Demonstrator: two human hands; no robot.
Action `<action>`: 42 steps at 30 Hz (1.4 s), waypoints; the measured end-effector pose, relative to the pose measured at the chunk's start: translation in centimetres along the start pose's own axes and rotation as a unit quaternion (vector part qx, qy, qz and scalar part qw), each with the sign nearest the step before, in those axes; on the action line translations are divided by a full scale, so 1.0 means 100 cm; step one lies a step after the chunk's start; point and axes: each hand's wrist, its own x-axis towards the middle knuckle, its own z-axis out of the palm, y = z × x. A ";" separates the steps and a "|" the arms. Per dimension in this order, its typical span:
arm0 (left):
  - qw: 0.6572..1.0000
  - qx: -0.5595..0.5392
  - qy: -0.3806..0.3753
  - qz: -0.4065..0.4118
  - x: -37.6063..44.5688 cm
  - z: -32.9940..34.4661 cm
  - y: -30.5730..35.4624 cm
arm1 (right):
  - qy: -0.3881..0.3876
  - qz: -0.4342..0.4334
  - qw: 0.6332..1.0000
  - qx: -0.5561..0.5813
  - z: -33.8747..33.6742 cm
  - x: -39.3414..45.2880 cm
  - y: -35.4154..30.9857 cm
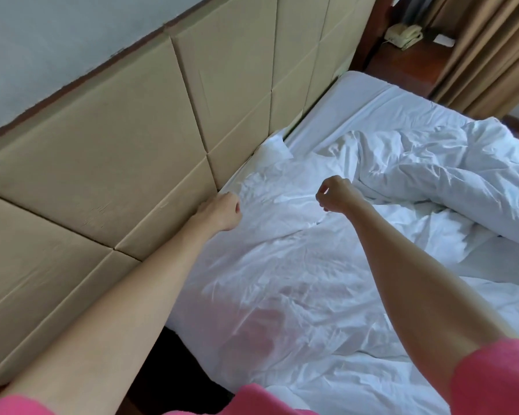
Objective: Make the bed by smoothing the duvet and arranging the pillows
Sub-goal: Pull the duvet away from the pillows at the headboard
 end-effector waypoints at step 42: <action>0.980 0.045 0.177 0.081 0.316 -0.034 0.052 | 0.063 0.092 0.809 0.578 0.012 0.320 -0.108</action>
